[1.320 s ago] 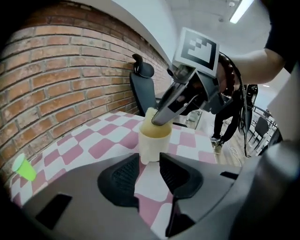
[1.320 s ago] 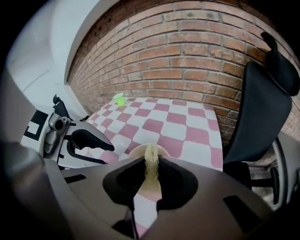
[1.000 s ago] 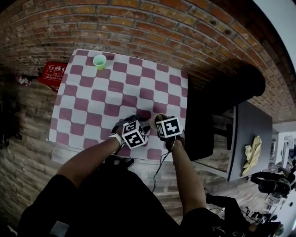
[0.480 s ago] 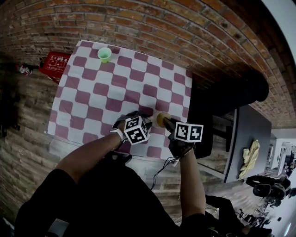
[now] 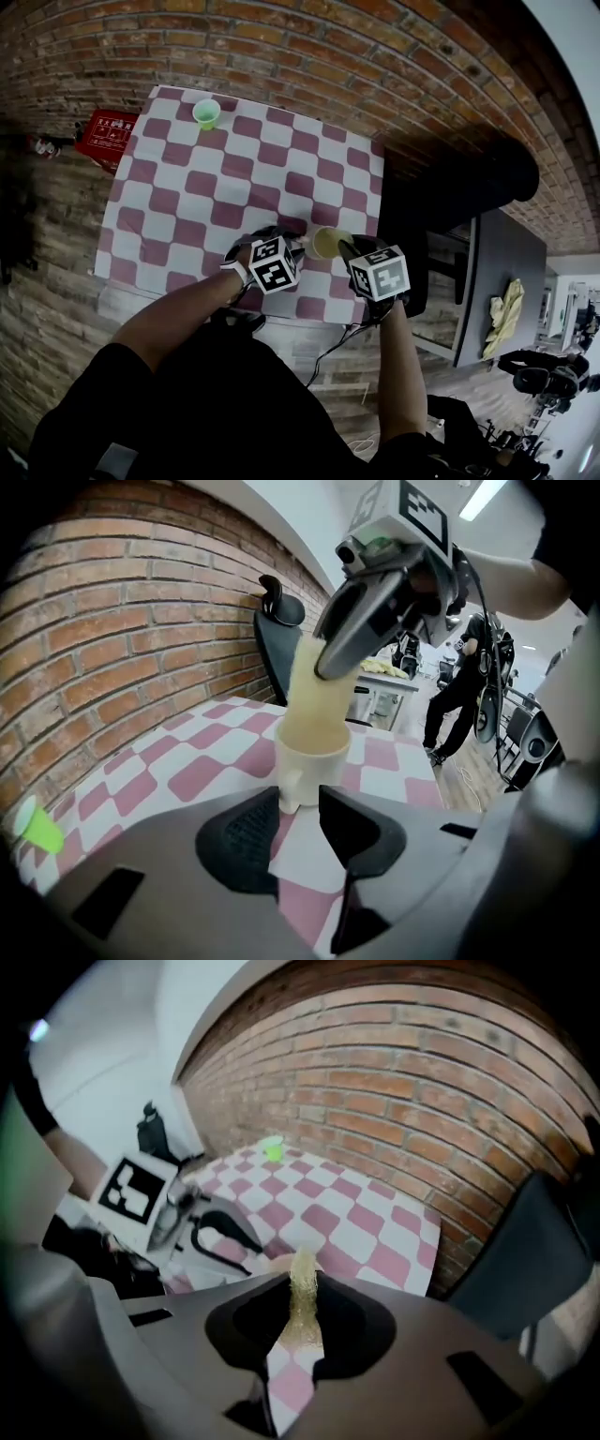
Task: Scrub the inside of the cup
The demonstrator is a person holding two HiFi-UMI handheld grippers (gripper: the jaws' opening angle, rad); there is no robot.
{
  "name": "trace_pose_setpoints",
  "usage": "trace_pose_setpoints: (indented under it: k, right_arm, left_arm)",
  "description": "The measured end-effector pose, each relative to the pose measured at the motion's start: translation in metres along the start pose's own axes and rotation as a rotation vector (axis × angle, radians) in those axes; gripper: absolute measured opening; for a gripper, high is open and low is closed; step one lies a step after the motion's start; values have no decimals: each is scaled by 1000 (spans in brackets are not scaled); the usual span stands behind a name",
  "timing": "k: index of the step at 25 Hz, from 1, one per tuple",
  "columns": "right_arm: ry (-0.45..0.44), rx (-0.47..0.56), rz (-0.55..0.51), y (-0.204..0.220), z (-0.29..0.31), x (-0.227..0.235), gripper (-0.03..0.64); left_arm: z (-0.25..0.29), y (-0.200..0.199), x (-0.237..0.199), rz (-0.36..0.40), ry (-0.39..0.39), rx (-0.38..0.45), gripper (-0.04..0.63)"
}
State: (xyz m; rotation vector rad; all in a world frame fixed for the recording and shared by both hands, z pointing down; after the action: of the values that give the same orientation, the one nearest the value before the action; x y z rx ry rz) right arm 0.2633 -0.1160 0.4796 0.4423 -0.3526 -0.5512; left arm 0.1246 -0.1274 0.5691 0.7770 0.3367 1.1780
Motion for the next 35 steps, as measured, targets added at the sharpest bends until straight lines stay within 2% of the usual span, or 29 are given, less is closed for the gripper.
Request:
trace_pose_setpoints:
  k: [2, 4, 7, 10, 15, 20, 22, 24, 27, 31, 35]
  right_arm:
    - [5, -117, -128, -1, 22, -6, 77]
    - [-5, -193, -193, 0, 45, -7, 77]
    - [-38, -279, -265, 1, 71, -4, 77]
    - [-114, -335, -266, 4, 82, -3, 77]
    - [-240, -301, -207, -5, 62, -5, 77]
    - [-351, -188, -212, -25, 10, -12, 77]
    - [-368, -138, -234, -33, -11, -14, 77]
    - [-326, -125, -276, -40, -26, -11, 77]
    - [-220, -179, -338, -39, -26, -6, 77]
    - [-154, -249, -385, -24, 13, -11, 77]
    - [-44, -340, -494, -7, 55, -9, 77]
  left_arm:
    - [0, 1, -1, 8, 1, -6, 140]
    - [0, 2, -2, 12, 0, -13, 140]
    - [0, 1, -2, 17, -2, -17, 140]
    - [-1, 0, -4, 30, -23, -13, 140]
    - [-3, -1, -6, 28, -47, -8, 140]
    - [-2, 1, 1, 28, -29, -8, 140]
    - [-3, 0, 2, 26, -27, -5, 140]
    - [-4, -2, 2, 23, -31, 1, 140]
    - [-6, -3, 0, 15, -41, 8, 140]
    - [-8, -3, 0, 4, -44, 8, 140]
    - [-9, -1, 0, 3, -45, 1, 140]
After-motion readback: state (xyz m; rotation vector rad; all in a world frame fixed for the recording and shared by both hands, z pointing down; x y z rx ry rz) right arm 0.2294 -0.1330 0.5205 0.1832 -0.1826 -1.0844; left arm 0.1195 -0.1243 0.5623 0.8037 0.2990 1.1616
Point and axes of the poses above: the fingertips, and each gripper's own axes: z forward along the fingers, x to its right, y out of its underside, the point moved 8 cm from there along -z, backward along the fingers, and after that the axes turned 13 degrees about -y, right-handed, at the moved point
